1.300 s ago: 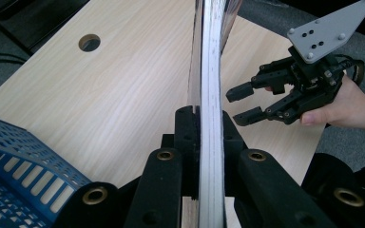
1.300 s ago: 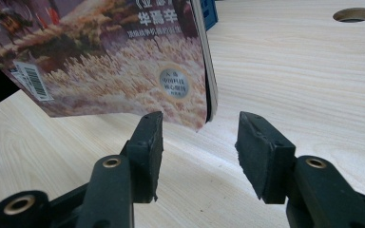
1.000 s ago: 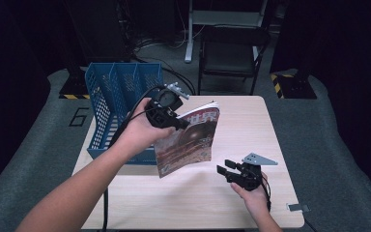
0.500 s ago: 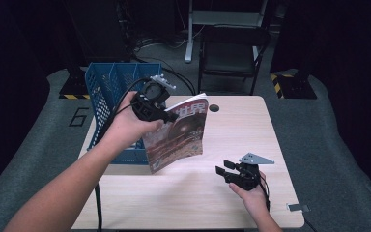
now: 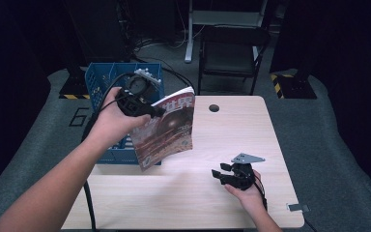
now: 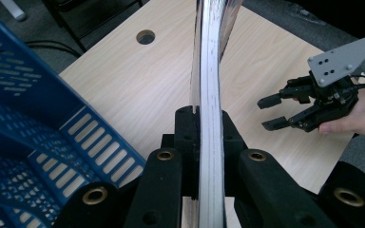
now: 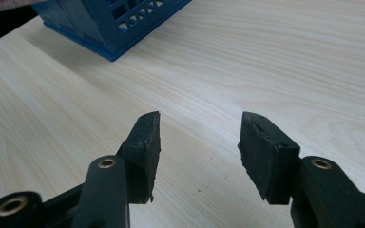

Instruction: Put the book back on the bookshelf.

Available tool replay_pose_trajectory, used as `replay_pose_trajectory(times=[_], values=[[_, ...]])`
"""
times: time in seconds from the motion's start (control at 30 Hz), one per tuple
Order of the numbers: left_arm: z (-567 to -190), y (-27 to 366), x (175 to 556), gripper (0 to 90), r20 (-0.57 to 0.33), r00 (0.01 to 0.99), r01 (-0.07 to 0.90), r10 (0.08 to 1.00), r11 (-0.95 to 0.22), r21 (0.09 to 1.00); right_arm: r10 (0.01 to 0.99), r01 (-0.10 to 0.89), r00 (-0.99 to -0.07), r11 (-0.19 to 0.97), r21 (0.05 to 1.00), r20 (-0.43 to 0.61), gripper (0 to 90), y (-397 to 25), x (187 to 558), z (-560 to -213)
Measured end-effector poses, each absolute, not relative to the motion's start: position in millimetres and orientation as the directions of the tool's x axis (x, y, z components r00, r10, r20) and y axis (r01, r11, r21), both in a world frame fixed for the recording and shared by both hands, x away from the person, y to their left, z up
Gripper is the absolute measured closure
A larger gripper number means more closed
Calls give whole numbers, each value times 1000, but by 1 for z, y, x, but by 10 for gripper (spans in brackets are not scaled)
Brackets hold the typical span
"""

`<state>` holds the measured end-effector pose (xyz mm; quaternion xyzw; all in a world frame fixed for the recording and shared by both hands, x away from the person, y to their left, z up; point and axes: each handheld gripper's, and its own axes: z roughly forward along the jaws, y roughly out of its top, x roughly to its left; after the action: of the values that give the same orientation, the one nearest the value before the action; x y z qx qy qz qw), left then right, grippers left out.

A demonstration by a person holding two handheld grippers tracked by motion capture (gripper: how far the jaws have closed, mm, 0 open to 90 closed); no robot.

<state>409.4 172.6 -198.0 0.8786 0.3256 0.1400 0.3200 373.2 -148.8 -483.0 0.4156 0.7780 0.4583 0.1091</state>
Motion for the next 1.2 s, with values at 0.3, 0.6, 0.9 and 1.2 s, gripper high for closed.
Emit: replay_pose_trajectory(times=[0.3, 0.6, 0.9, 1.2], values=[[-195, 197, 413, 838, 40, 707, 515, 706, -554, 654, 729, 546, -658, 293, 785, 186, 491, -141, 375, -487], [-192, 220, 418, 837, 33, 652, 553, 758, -504, 663, 720, 538, -677, 344, 770, 152, 490, -136, 375, -489], [-186, 244, 422, 837, 21, 600, 584, 800, -456, 672, 728, 535, -669, 335, 775, 148, 489, -136, 374, -488], [-183, 266, 425, 838, 19, 557, 615, 830, -427, 663, 729, 536, -669, 335, 774, 147, 489, -135, 374, -488]])
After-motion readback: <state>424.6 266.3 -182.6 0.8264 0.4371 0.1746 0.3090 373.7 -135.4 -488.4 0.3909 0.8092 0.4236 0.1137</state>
